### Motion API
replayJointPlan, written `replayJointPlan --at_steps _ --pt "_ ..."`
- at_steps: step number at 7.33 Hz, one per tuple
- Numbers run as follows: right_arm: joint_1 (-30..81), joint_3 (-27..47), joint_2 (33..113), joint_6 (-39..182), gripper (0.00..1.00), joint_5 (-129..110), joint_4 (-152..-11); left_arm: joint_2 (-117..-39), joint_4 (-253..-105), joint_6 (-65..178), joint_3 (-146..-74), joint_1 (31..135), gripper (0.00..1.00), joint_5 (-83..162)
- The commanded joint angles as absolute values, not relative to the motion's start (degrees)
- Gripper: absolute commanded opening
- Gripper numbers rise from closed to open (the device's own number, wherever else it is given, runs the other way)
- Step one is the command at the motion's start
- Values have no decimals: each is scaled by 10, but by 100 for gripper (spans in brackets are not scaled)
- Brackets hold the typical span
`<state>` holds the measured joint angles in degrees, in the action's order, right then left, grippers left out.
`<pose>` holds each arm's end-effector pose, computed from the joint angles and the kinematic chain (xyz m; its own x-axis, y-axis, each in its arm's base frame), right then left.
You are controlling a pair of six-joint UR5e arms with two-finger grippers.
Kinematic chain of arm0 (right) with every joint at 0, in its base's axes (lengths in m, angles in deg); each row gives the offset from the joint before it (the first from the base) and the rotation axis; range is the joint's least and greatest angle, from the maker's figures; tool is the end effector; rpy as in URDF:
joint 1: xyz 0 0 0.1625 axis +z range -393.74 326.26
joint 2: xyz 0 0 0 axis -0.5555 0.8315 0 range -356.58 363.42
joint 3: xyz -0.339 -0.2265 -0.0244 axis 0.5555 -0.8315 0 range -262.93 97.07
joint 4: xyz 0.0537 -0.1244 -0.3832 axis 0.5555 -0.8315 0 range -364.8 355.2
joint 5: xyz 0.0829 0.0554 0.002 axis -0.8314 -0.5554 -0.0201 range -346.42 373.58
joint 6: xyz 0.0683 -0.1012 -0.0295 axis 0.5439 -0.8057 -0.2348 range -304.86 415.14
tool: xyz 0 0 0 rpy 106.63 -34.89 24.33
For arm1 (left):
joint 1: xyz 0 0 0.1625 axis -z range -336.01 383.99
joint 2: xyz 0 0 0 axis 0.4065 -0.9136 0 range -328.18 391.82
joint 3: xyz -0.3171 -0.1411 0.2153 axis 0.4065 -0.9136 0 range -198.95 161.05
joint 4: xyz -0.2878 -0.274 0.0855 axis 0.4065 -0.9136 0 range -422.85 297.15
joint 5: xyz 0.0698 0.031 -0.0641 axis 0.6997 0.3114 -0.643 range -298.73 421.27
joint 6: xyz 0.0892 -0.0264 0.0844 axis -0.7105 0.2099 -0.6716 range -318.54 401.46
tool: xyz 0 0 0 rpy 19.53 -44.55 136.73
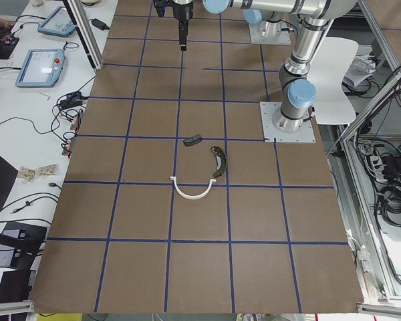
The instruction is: Place bearing gear from tray to pile
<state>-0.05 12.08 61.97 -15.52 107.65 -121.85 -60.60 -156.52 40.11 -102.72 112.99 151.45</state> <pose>-0.4301 -0.4363 0.1428 -0.9609 -0.2437 -0.1311 -0.2594 0.9582 0.1202 -0.1243 -0.5025 0.4708 -1.0000 0.0060 -0.0031 0.0060 1.0000 -0.0025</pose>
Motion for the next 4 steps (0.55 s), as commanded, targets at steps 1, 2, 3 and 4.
replayJointPlan --at_steps 1,2,3,4 --pt "1 121 629 -154 7 1076 -1217 -605 -1565 401 -1032 1130 100 1514" --pt "8 118 649 -143 7 1077 -1209 -604 -1565 401 -1032 1130 100 1514" --pt "27 120 684 -124 7 1079 -1195 -605 -1565 401 -1032 1130 100 1514" --pt "58 120 723 -97 7 1080 -1147 -605 -1565 401 -1032 1130 100 1514"
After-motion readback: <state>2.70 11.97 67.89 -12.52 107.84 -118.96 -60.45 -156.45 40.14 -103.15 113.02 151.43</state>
